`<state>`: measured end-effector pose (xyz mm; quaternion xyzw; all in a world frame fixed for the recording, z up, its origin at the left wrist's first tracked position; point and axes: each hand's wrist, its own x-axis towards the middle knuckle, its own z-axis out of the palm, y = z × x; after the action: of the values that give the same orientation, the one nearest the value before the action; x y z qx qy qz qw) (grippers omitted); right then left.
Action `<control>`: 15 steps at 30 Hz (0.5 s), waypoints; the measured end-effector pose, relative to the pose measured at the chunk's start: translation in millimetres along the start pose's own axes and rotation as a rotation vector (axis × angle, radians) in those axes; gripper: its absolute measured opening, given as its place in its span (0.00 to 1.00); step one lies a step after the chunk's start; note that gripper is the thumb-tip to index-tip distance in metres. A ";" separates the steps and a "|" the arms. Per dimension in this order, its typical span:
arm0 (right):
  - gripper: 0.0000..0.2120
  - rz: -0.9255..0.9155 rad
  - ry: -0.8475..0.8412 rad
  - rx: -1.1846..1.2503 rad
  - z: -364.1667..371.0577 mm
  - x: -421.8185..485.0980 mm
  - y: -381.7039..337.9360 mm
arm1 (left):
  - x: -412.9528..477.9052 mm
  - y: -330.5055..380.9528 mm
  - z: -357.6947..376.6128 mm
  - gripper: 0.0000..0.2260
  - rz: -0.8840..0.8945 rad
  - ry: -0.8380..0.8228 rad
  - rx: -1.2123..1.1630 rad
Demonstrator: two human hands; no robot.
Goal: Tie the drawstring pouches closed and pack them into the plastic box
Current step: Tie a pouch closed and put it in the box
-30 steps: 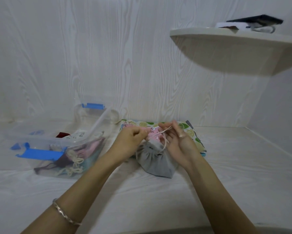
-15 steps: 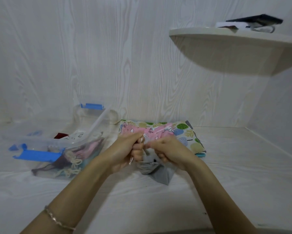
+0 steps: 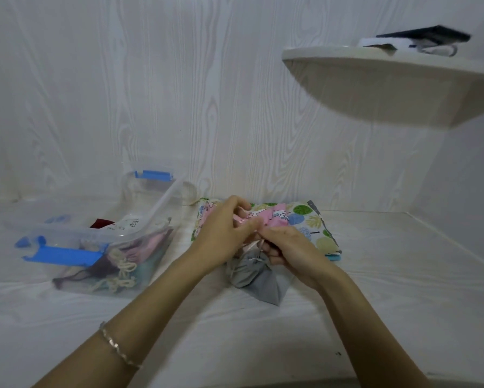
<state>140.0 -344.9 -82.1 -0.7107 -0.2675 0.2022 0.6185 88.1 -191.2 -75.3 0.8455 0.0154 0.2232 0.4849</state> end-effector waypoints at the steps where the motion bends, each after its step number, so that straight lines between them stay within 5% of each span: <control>1: 0.17 -0.004 0.012 0.047 -1.7 -0.7 -0.2 | -5.0 -1.5 -1.1 0.11 -0.016 -0.110 -0.062; 3: 0.16 -0.015 0.007 0.087 -4.4 -0.5 1.6 | -12.9 -3.2 -5.5 0.10 -0.052 -0.249 -0.104; 9: 0.17 -0.090 0.130 0.035 0.8 -2.4 1.8 | -19.3 -7.8 -18.9 0.02 -0.107 -0.116 -0.169; 15: 0.19 -0.173 0.273 -0.079 -1.8 -6.6 -0.4 | -19.8 -13.1 -37.0 0.05 -0.103 0.006 0.182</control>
<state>135.8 -350.4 -81.7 -0.7295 -0.2488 0.0392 0.6359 58.3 -158.9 -77.4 0.8834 0.0803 0.1980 0.4170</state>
